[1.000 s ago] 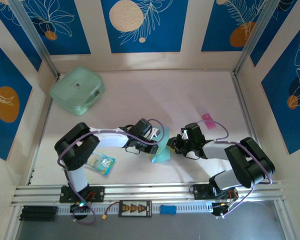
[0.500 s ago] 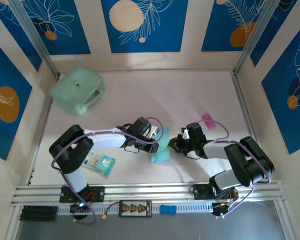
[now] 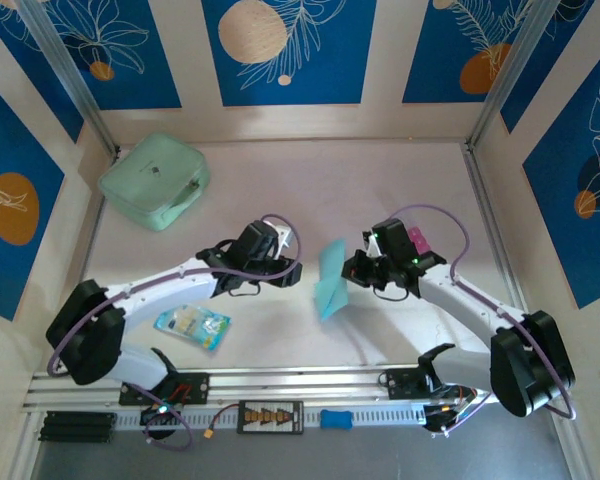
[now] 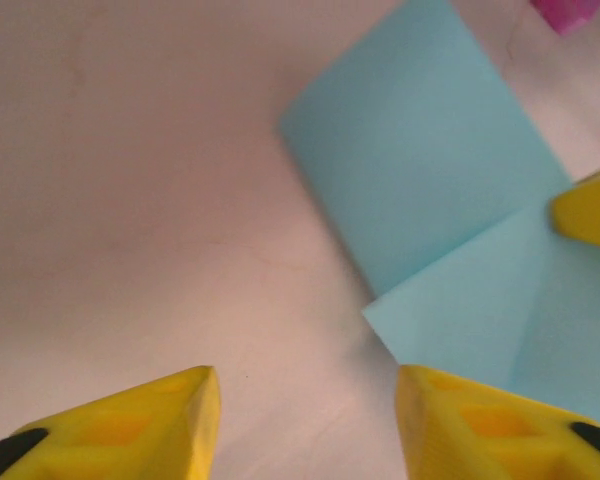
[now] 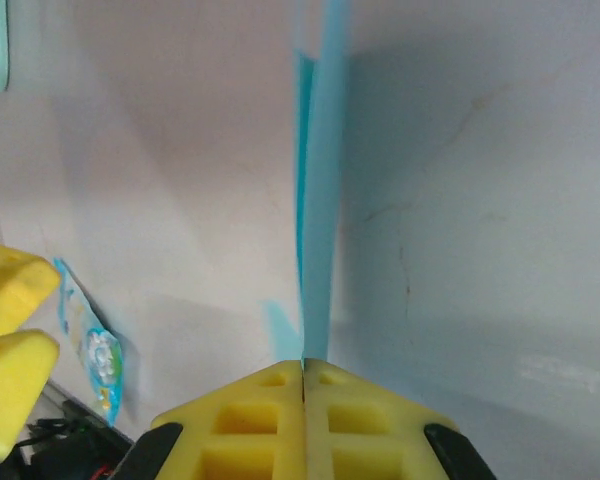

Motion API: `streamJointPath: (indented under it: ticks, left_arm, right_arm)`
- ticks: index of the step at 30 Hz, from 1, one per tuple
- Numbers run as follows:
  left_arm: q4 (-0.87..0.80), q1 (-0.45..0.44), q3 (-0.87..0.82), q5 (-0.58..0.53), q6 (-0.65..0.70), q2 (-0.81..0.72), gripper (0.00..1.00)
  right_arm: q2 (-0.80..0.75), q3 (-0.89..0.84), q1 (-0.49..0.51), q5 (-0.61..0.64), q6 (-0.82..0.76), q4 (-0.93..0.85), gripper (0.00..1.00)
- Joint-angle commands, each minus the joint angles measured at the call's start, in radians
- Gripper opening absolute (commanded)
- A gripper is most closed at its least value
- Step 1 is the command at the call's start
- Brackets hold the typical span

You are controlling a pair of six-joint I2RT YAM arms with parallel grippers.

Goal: Fold a paper plane with a square sheet of paper (pick it up from the middle)
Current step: Turn over the paper at the center of the table.

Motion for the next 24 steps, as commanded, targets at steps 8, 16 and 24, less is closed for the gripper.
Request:
streamJointPath:
  ticks: [8,16,24]
  left_arm:
    - [-0.048,0.035,-0.071,-0.162,-0.011,-0.159,0.62]
    - [-0.205,0.050,-0.111,-0.538,-0.114,-0.348,0.66]
    - [-0.133,0.059,-0.326,-0.656,-0.113,-0.718,0.83]
  right_arm:
    - [0.158,0.324,0.146,0.545,-0.128,-0.566,0.05]
    - [0.334,0.502,0.291,0.837,-0.050,-0.725,0.06]
    - [0.663,0.722,0.449,0.820,0.019,-0.793,0.08]
